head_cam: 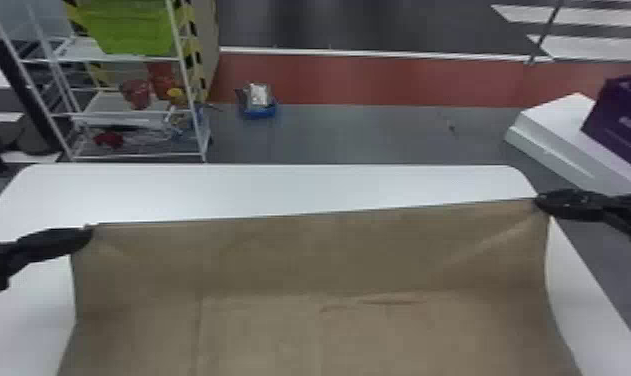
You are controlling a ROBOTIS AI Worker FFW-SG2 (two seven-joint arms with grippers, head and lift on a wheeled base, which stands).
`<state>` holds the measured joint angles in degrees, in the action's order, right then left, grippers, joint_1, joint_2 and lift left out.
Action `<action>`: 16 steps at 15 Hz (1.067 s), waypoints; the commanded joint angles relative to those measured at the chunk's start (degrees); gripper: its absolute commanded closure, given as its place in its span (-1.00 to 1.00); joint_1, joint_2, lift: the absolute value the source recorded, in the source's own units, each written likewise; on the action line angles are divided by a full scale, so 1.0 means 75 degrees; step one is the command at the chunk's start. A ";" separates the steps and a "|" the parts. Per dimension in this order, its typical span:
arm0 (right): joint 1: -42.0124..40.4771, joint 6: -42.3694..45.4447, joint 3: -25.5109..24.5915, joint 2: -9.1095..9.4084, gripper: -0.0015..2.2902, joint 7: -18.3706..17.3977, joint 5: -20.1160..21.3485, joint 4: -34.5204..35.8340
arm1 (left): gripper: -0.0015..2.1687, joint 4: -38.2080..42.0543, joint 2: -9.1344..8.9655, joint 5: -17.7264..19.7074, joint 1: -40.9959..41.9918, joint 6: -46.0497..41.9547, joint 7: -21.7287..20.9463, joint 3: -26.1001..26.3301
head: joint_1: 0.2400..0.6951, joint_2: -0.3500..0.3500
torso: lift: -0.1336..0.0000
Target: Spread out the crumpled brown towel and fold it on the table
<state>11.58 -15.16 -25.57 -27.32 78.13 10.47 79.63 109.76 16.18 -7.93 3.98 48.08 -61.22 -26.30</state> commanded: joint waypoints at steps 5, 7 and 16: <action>-0.1450 0.0456 -0.1103 -0.0060 0.57 0.0025 -0.1080 0.1137 | 0.56 0.0799 -0.0083 0.0541 0.0771 -0.0041 -0.0228 -0.0736 | 1.00 -0.21 | -0.85; -0.1860 0.0761 -0.1232 -0.0048 0.58 0.0025 -0.1443 0.1266 | 0.56 0.1022 -0.0177 0.0541 0.1075 -0.0041 -0.0298 -0.0759 | 1.00 -0.22 | -0.85; -0.3630 0.2636 -0.2087 0.0045 0.58 0.0025 -0.2240 0.1547 | 0.56 0.1842 -0.0915 0.0612 0.2282 -0.0603 -0.0438 -0.1099 | 1.00 -0.32 | -0.85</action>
<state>-13.95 1.80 -40.42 -26.71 78.14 -5.96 91.91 122.89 10.47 -3.35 19.87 44.65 -64.53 -34.46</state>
